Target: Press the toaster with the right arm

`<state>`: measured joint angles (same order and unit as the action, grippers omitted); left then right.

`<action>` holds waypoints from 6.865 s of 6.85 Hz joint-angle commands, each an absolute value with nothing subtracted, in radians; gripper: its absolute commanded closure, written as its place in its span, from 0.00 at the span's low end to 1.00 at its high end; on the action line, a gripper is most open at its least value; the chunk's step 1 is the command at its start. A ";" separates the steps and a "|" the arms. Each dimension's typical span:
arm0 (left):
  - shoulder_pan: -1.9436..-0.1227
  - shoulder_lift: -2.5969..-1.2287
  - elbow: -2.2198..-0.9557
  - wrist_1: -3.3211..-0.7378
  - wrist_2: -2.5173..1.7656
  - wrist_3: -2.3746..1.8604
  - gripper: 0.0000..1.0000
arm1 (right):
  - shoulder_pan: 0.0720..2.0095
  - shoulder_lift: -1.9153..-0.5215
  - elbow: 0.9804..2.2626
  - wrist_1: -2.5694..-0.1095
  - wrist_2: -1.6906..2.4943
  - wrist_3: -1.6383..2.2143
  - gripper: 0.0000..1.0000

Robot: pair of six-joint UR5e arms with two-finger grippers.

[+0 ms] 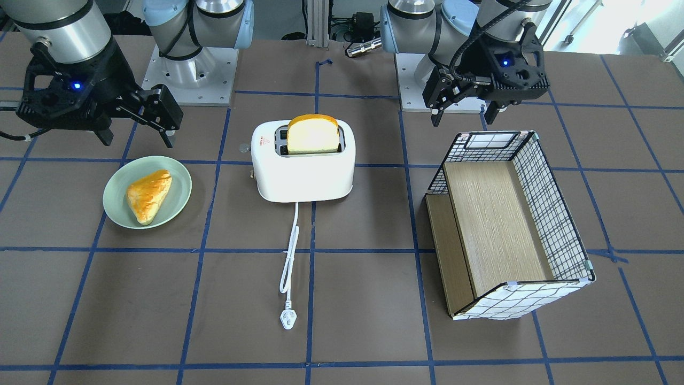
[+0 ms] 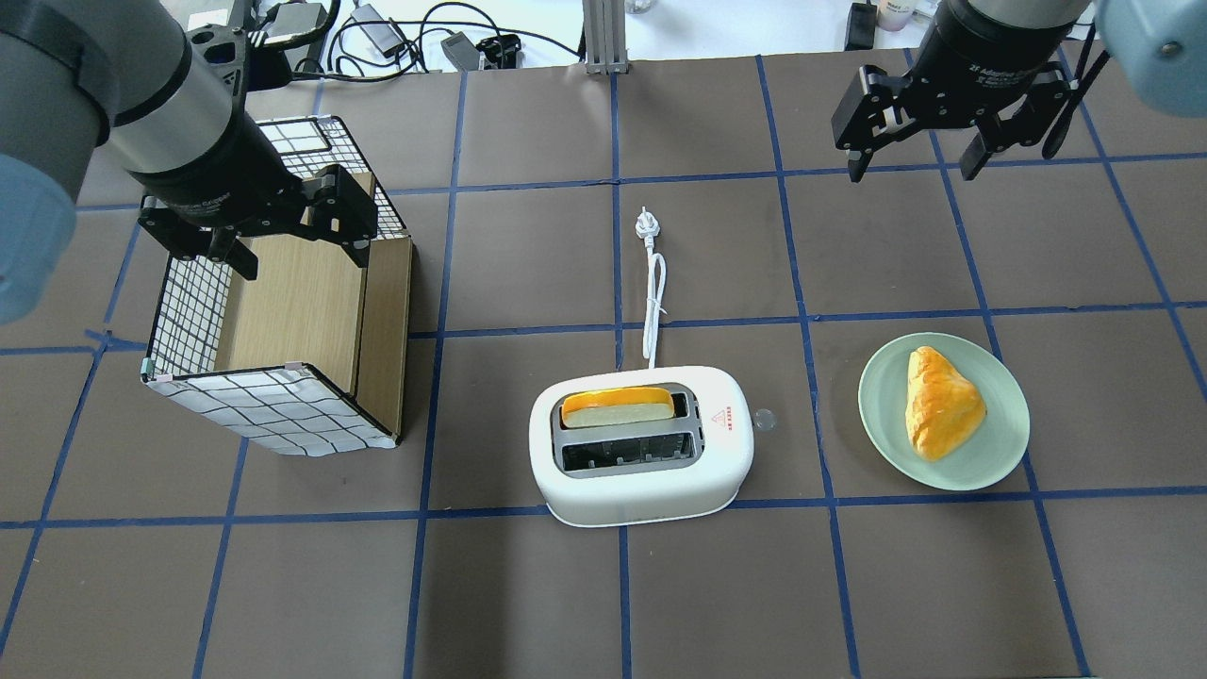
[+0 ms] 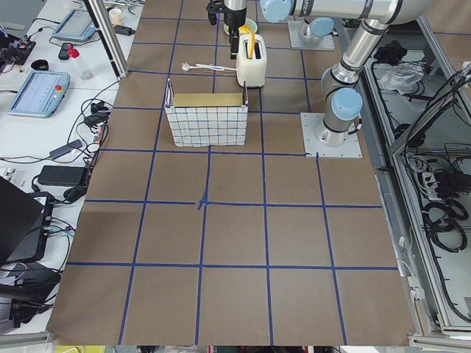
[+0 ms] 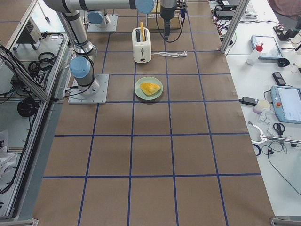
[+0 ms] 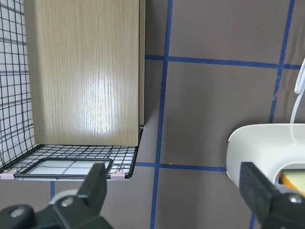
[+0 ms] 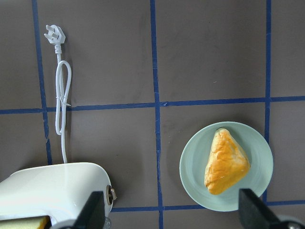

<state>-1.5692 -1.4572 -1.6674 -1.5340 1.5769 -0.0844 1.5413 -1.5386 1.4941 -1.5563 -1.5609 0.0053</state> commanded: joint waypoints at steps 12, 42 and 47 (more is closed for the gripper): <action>-1.569 -1.457 -1.667 -1.534 1.577 -0.084 0.00 | 1.543 -1.558 1.511 -1.411 -1.557 0.108 0.03; -1.569 -1.457 -1.667 -1.534 1.577 -0.084 0.00 | 1.545 -1.485 1.973 -1.690 -1.210 0.087 1.00; -1.569 -1.457 -1.667 -1.532 1.577 -0.084 0.00 | 1.545 -1.471 2.049 -1.779 -1.223 0.078 1.00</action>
<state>-1.5692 -1.4573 -1.6675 -1.5326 1.5770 -0.0844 1.5447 -1.4751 2.0112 -1.7363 -1.2189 0.0788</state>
